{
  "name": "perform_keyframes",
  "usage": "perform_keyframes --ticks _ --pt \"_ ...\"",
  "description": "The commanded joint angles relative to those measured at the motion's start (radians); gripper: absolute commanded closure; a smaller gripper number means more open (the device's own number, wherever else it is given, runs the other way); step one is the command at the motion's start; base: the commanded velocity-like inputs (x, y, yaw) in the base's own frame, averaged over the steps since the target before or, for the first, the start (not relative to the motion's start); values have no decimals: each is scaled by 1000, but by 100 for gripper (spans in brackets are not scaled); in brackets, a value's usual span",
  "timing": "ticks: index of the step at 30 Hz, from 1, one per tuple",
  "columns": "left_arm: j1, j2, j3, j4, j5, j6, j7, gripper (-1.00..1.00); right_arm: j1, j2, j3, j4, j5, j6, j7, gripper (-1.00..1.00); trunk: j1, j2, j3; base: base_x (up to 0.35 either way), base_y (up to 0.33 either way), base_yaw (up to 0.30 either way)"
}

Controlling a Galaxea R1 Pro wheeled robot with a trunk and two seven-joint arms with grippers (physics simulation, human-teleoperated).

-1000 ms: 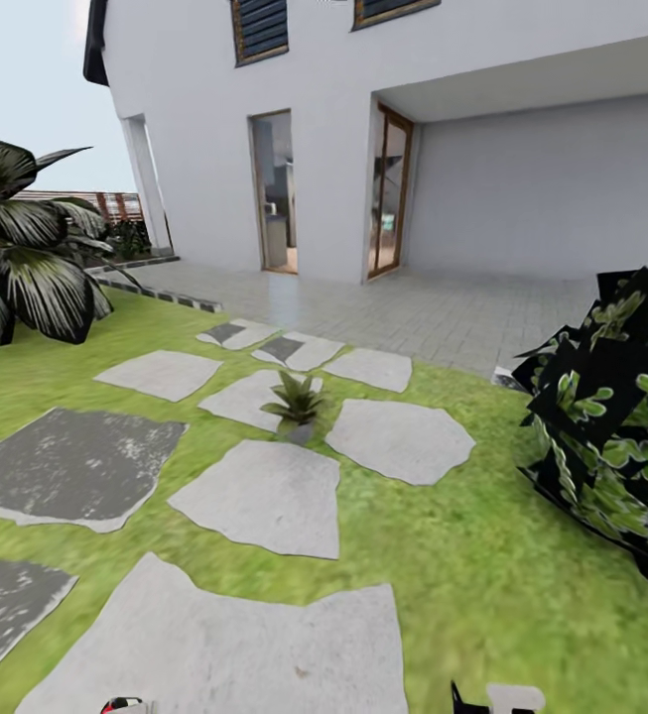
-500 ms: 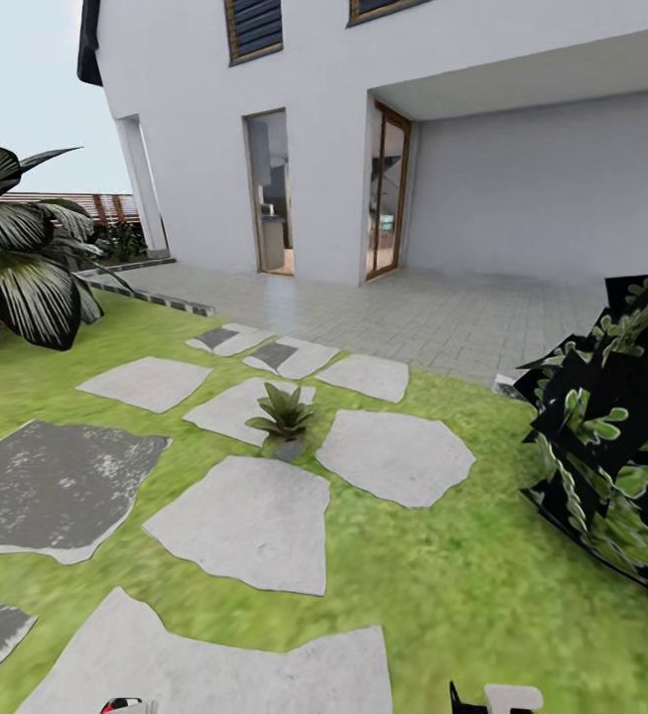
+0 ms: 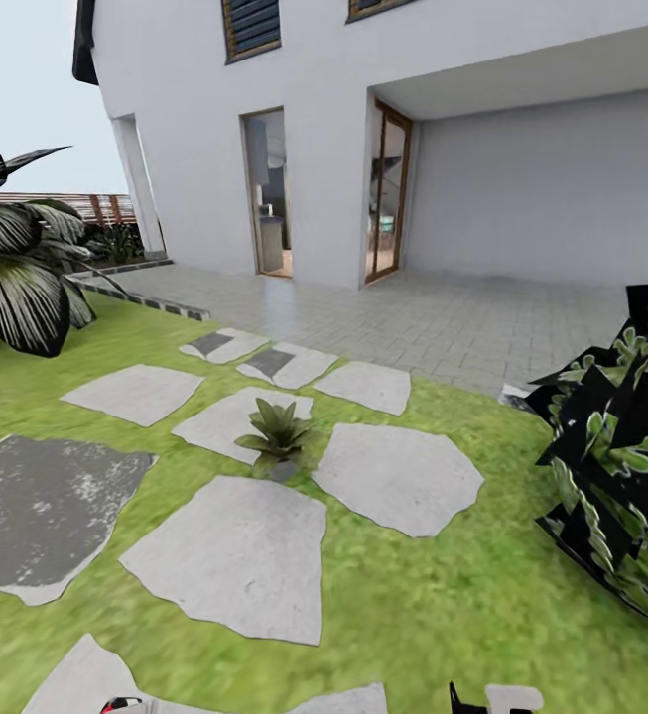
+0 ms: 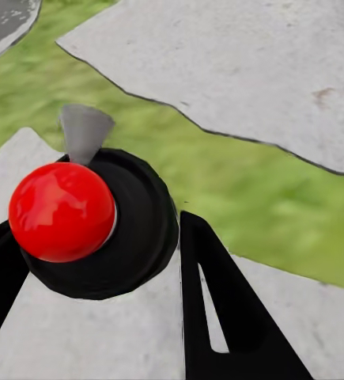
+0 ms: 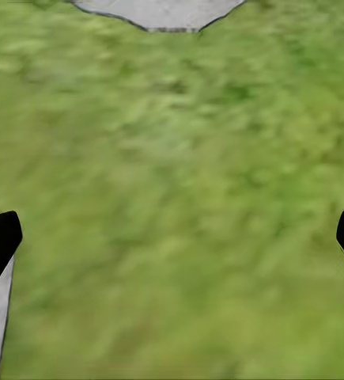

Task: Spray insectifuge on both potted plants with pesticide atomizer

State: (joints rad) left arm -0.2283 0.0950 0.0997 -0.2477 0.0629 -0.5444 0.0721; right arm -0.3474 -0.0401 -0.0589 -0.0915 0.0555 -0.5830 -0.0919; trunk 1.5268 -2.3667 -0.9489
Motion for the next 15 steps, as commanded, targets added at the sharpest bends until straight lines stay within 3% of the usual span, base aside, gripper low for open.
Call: perform_keyframes --ticks 1,15 --pt "0 0 -1 1 6 -3 0 100 0 0 -6 1 6 -3 -2 -100 0 0 -1 340 0 0" --pt "0 0 -1 1 6 -3 0 100 -1 0 -6 1 6 -3 -1 -100 0 0 -1 340 0 0"
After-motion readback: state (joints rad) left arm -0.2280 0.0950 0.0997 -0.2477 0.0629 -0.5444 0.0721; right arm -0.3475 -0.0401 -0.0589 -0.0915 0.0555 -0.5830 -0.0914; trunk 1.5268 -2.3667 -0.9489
